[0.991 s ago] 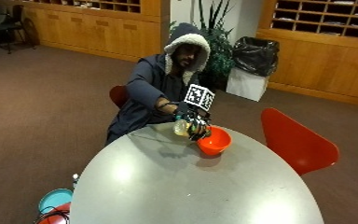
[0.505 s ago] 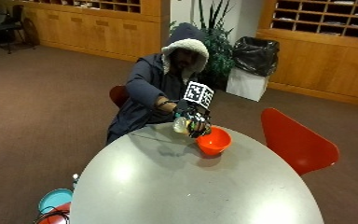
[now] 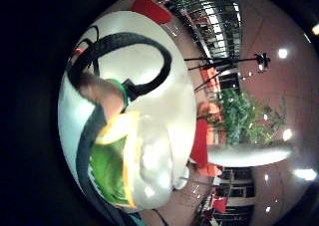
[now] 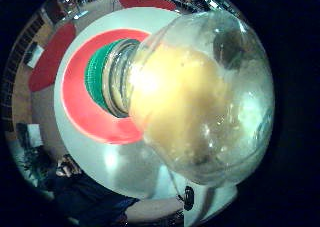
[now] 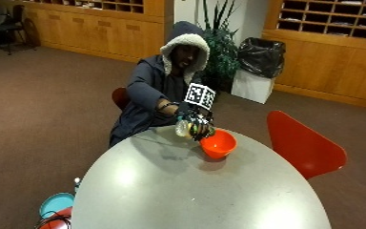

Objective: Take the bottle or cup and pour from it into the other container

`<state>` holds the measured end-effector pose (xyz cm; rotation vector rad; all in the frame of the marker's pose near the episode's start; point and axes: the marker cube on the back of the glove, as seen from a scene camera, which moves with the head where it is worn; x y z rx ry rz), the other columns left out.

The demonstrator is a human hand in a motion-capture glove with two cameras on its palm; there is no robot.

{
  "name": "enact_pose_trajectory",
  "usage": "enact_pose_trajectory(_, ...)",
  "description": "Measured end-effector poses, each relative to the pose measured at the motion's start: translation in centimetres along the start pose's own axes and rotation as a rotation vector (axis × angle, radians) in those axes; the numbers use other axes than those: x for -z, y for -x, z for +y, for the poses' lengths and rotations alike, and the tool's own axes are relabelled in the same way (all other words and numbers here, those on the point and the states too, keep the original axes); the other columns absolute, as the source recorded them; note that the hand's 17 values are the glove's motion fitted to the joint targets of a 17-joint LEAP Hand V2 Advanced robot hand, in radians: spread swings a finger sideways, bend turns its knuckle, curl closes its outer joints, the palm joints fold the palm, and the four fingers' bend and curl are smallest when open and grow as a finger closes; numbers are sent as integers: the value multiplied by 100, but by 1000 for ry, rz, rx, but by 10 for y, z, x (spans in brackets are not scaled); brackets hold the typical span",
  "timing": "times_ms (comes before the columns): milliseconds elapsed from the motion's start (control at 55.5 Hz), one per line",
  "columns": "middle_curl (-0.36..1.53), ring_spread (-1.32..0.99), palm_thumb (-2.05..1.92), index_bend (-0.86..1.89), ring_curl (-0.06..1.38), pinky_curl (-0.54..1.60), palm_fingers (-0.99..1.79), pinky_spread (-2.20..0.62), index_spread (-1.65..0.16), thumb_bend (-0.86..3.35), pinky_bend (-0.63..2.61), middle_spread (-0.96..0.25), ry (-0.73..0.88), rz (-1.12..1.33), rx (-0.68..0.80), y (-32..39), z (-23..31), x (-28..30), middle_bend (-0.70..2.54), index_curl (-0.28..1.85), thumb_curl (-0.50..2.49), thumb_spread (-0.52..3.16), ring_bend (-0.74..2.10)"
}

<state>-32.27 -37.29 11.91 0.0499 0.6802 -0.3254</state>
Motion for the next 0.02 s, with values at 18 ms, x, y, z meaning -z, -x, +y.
enact_pose_trajectory(18, 49, -15, 94, 12, 42, 37, 114, -2, -27, -4, 37, -23, -1, 0, -1, -1, -1, 0, 29, 30, 70, 39, 57)
